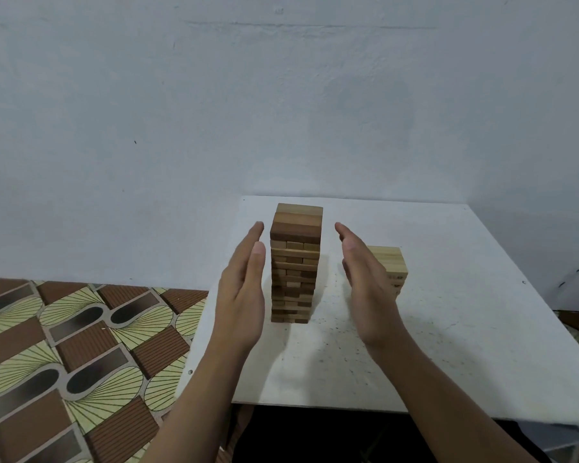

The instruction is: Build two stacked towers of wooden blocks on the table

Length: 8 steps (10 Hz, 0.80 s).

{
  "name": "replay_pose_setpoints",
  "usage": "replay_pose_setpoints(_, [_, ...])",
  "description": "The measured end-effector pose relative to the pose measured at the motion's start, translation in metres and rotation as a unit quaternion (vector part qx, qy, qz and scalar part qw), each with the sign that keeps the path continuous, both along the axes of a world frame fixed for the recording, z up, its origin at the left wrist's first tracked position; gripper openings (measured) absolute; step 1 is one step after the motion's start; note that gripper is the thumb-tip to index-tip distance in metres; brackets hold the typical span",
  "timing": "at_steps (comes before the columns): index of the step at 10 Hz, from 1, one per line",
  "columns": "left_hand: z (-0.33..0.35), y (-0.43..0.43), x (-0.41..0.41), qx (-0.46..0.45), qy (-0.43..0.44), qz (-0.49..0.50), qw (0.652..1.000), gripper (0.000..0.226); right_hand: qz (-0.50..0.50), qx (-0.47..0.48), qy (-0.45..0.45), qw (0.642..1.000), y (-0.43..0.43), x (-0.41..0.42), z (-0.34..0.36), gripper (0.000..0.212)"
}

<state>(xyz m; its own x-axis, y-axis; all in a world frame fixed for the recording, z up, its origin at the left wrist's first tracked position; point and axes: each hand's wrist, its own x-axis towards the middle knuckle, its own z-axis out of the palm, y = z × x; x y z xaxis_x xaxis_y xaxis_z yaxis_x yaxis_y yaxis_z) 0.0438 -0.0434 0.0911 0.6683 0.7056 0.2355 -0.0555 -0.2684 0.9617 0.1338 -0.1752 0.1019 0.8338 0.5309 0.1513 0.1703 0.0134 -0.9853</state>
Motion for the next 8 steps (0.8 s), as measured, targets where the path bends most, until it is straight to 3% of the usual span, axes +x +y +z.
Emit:
replay_pose_setpoints(2, [0.0002, -0.0011, 0.0037, -0.01, 0.003, -0.002, 1.0, 0.048, 0.015, -0.016, 0.0, 1.0, 0.0118, 0.0013, 0.0002, 0.049])
replay_pose_setpoints(8, [-0.0037, 0.0017, 0.0007, 0.008, -0.003, -0.007, 1.0, 0.051, 0.006, -0.001, -0.003, 1.0, 0.0113, 0.0009, 0.001, 0.045])
